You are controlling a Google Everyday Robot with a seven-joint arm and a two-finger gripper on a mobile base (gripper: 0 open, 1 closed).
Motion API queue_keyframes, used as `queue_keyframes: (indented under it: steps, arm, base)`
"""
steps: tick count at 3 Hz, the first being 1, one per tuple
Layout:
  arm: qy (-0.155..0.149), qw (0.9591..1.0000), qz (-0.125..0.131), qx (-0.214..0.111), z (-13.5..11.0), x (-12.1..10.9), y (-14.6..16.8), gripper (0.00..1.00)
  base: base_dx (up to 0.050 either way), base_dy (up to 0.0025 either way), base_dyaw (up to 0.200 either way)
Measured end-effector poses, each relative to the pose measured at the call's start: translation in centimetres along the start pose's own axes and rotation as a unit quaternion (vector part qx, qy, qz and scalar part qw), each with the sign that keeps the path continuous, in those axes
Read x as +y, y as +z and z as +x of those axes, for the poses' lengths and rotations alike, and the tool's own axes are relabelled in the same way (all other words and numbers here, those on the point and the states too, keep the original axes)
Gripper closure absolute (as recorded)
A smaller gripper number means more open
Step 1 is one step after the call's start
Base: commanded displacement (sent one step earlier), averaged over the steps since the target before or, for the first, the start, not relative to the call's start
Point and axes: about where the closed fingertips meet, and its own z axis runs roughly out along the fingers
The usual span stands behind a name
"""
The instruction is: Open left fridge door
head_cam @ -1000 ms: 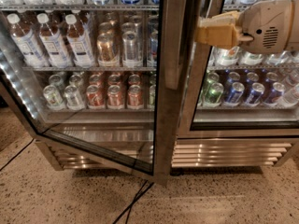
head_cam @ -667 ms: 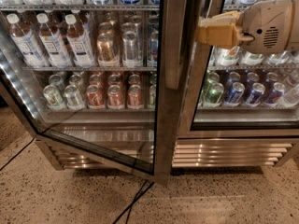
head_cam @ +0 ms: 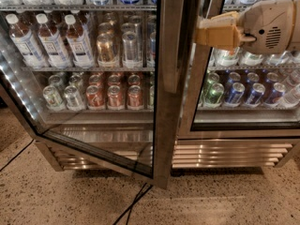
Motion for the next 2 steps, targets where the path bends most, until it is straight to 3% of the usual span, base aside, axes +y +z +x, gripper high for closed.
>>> queue_keyframes:
  steps: [1,2]
  arm:
    - [-0.002,0.9997,-0.019,-0.012,-0.6,-1.0,-0.1,1.00]
    - [0.031,0.9950,-0.094,-0.017,1.3,-4.2,2.1,1.00]
  base:
    - [0.000,0.00000,0.000]
    - [0.000,0.00000,0.000]
